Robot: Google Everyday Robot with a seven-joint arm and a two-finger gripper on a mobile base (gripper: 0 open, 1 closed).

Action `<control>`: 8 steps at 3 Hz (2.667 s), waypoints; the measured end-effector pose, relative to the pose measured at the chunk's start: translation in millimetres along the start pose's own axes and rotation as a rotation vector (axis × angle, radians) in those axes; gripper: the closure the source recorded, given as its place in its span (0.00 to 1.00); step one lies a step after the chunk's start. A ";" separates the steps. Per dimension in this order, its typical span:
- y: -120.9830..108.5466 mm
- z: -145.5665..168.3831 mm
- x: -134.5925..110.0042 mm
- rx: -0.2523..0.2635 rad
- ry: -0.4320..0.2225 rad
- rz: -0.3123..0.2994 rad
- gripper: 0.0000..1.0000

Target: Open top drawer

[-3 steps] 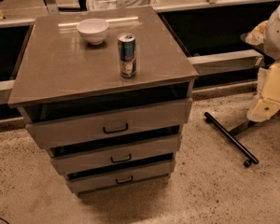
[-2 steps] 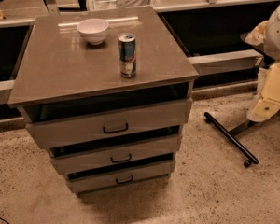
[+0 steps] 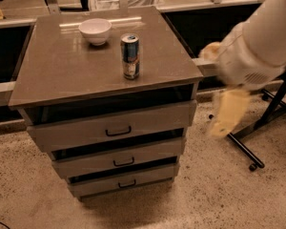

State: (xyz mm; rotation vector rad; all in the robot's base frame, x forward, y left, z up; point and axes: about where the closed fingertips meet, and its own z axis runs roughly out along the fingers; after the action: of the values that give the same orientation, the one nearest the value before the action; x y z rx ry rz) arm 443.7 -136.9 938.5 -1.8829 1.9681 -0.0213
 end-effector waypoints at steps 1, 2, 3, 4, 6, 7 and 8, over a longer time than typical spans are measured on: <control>15.4 94.4 -33.4 -0.036 -0.156 -0.193 0.00; 3.6 84.7 -34.9 0.017 -0.149 -0.228 0.00; 0.1 125.9 -30.5 -0.060 -0.124 -0.235 0.00; -1.9 202.6 7.8 -0.151 -0.135 -0.197 0.00; -45.6 267.7 56.5 -0.079 -0.088 -0.170 0.00; -70.2 287.0 56.5 -0.039 -0.055 -0.203 0.00; -84.6 314.7 61.1 -0.056 -0.021 -0.209 0.11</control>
Offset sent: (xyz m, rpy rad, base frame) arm 0.0050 0.0444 -0.0646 0.0666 0.0044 0.1682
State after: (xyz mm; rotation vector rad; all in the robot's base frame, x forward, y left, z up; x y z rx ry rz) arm 619.8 -117.8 658.3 -2.1089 1.7674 -0.0067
